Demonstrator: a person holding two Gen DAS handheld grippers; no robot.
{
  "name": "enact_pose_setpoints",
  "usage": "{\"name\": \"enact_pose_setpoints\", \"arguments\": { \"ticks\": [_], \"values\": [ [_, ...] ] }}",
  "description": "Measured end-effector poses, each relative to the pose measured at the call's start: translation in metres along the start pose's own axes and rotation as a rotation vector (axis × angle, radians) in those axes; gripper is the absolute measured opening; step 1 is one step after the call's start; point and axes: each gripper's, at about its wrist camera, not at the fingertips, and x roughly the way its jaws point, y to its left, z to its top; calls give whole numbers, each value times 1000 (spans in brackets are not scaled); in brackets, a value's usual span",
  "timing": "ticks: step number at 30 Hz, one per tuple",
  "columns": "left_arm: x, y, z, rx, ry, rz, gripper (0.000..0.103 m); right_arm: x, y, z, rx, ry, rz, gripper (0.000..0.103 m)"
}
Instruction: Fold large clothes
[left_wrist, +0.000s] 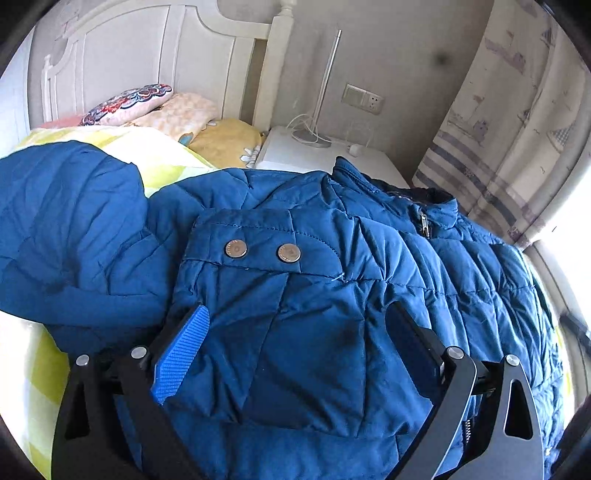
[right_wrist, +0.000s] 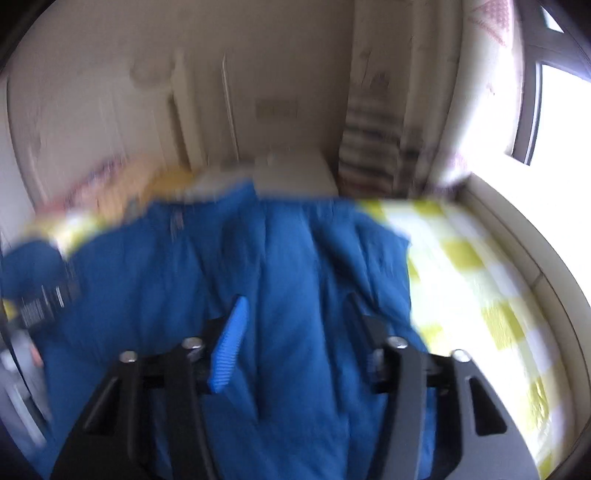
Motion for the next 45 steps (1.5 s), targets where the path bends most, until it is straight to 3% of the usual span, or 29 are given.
{"name": "enact_pose_setpoints", "arguments": {
  "ticks": [3,5,7,11,12,16,18,19,22,24,26,28,30,31,32,34,36,39,40,43,45],
  "values": [
    [1,1,0,-7,0,-12,96,25,2,22,19,16,2,38],
    [0,1,0,-9,-1,-14,96,62,8,26,-8,94,-8,33],
    [0,2,0,-15,-3,-22,96,104,8,13,-26,247,-24,34],
    [2,5,1,-34,-7,-42,96,101,14,18,-12,216,-63,28],
    [2,6,1,-39,-10,-45,96,95,18,23,-13,181,-70,23],
    [5,8,2,-52,-9,-54,96,87,41,40,-96,77,-81,23],
    [5,8,2,-55,-11,-59,96,107,50,43,-101,151,-34,23],
    [4,9,1,-58,-12,-62,96,129,52,39,-109,244,-32,25],
    [4,11,1,-68,-15,-74,96,131,64,39,-131,276,-70,26],
    [2,13,0,-77,-21,-85,96,126,62,49,-92,279,-36,31],
    [2,14,0,-82,-21,-88,96,106,51,61,-42,168,-62,37],
    [2,14,0,-82,-22,-87,96,102,32,67,10,107,-137,67],
    [2,14,0,-81,-22,-87,96,116,13,63,33,162,-196,69],
    [2,14,0,-84,-23,-90,96,132,1,55,43,245,-203,69],
    [2,15,1,-87,-24,-93,96,135,-4,53,55,261,-177,69],
    [3,16,1,-90,-24,-97,96,127,-3,56,63,260,-163,69],
    [3,16,1,-94,-25,-99,96,102,9,58,74,197,-116,70],
    [3,16,1,-91,-24,-96,96,70,49,45,-59,131,-22,72],
    [3,16,1,-91,-24,-96,96,68,59,37,-114,141,-8,76],
    [3,16,1,-91,-24,-96,96,85,84,1,-267,288,2,80],
    [3,17,1,-94,-27,-100,96,76,80,-4,-226,263,-4,80]
  ]
}}
